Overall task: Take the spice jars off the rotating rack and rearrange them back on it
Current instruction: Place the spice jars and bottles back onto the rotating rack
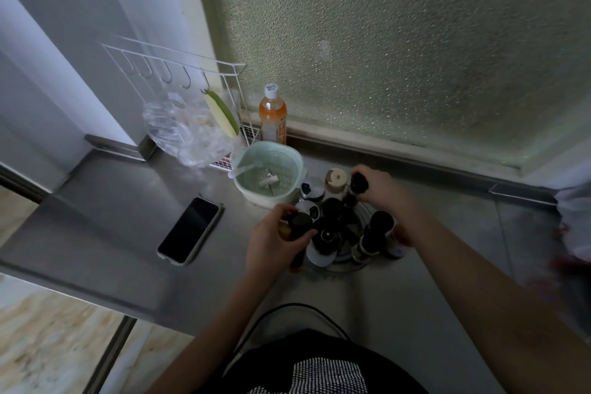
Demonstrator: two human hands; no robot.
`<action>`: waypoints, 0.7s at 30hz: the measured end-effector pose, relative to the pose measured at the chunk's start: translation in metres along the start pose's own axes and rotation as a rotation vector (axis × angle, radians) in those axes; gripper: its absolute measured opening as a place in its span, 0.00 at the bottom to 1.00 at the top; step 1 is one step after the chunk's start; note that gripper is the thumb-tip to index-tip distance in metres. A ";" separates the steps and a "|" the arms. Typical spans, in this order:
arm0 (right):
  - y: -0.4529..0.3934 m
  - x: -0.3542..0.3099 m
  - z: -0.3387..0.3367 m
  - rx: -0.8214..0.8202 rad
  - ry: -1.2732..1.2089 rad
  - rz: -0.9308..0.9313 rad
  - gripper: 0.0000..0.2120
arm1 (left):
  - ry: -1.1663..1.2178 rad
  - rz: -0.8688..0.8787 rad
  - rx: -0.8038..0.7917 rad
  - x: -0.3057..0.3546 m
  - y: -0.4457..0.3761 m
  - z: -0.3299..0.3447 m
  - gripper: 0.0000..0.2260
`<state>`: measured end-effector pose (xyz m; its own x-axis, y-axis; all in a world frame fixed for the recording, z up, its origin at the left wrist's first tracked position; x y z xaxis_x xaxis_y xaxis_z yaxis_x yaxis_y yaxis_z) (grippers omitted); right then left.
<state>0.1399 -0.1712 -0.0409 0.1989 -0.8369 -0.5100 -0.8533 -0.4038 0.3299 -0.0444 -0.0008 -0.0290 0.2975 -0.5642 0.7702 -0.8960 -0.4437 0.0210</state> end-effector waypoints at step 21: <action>0.079 -0.105 0.005 -0.173 -0.230 -0.313 0.18 | 0.057 0.030 0.049 0.014 -0.010 -0.002 0.20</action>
<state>0.0494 -0.1134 0.0351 0.3062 -0.5672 -0.7646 -0.6714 -0.6980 0.2490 -0.0319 -0.0032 -0.0167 0.2506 -0.5376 0.8051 -0.8865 -0.4615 -0.0323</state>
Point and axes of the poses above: each hand's wrist, its own y-axis away from the middle knuckle, its own z-axis out of the palm, x = y × z, the point moved 5 cm from there along -y, towards the middle knuckle, and after that the axes turned 10 degrees about -y, right-handed, at the moved point
